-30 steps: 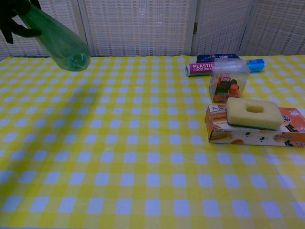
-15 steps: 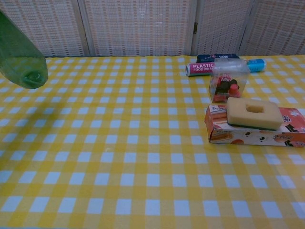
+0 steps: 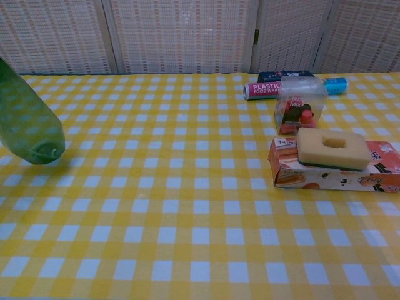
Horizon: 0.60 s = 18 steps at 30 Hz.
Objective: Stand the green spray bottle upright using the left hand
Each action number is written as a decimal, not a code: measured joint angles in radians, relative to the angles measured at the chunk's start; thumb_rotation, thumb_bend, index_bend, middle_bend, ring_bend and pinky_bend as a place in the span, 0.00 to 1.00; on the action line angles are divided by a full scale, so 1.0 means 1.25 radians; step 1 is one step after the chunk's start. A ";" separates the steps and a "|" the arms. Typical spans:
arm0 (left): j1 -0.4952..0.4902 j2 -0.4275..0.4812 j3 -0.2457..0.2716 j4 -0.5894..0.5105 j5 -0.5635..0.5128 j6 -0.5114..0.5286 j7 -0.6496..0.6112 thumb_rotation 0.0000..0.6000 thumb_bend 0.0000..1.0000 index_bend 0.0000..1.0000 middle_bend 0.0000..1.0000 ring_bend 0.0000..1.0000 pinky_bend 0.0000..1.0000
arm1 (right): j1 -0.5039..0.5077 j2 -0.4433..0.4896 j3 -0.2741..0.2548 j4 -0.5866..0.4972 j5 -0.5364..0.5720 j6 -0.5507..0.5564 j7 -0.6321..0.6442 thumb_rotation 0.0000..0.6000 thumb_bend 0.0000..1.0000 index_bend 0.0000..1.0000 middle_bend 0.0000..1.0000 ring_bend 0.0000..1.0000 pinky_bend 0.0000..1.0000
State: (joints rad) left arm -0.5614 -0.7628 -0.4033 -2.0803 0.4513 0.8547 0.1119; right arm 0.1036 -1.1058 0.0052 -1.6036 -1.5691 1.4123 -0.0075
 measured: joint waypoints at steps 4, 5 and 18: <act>-0.030 -0.014 0.026 0.032 -0.022 -0.020 0.009 1.00 0.40 0.82 1.00 1.00 1.00 | 0.001 -0.001 0.001 0.001 0.003 0.000 -0.001 1.00 0.36 0.00 0.00 0.00 0.00; -0.039 -0.017 0.033 0.043 -0.030 -0.030 0.010 1.00 0.40 0.82 1.00 1.00 1.00 | 0.001 -0.001 0.002 0.001 0.004 -0.001 -0.001 1.00 0.36 0.00 0.00 0.00 0.00; -0.095 -0.041 0.088 0.115 -0.066 -0.071 -0.011 1.00 0.40 0.75 1.00 1.00 1.00 | 0.003 -0.001 0.003 0.003 0.010 -0.003 0.000 1.00 0.36 0.00 0.00 0.00 0.00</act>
State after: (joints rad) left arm -0.6806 -0.8143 -0.2939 -1.9364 0.3686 0.7658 0.0977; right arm 0.1073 -1.1069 0.0092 -1.6004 -1.5565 1.4087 -0.0076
